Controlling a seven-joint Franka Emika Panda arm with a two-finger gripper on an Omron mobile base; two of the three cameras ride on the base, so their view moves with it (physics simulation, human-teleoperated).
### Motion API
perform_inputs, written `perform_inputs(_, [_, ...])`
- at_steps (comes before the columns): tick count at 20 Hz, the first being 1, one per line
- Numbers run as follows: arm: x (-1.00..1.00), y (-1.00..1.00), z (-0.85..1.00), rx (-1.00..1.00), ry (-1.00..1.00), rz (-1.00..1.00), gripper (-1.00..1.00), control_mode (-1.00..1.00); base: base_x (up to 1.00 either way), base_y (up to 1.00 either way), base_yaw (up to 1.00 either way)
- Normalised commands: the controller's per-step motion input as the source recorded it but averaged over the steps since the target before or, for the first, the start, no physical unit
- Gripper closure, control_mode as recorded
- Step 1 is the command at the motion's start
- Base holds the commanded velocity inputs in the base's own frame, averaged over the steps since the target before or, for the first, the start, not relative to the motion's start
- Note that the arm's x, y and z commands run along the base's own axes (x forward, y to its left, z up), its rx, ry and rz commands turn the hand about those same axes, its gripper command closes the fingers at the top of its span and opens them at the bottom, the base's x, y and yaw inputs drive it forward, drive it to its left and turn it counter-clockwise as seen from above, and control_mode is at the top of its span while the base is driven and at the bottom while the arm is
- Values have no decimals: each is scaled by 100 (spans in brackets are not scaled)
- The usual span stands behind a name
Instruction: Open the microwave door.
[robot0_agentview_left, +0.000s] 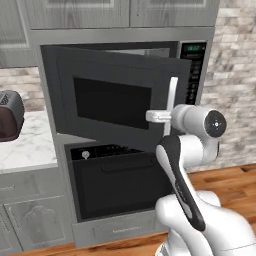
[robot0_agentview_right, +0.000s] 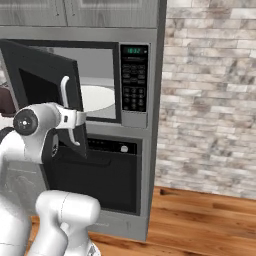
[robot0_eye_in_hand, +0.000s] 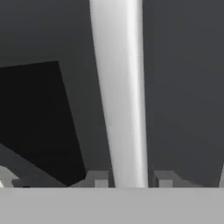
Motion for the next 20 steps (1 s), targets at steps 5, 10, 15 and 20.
perform_inputs(5, [-98,51,93,-5,4,0,-100,-100,0,0,0])
perform_inputs(10, [-100,0,10,-9,-1,0,-100,-100,0,0,0])
perform_inputs(15, [-100,-76,-12,1,-15,2,-100,-100,0,0,0])
perform_inputs(20, [-86,-100,35,46,-3,2,-100,-100,0,0,0])
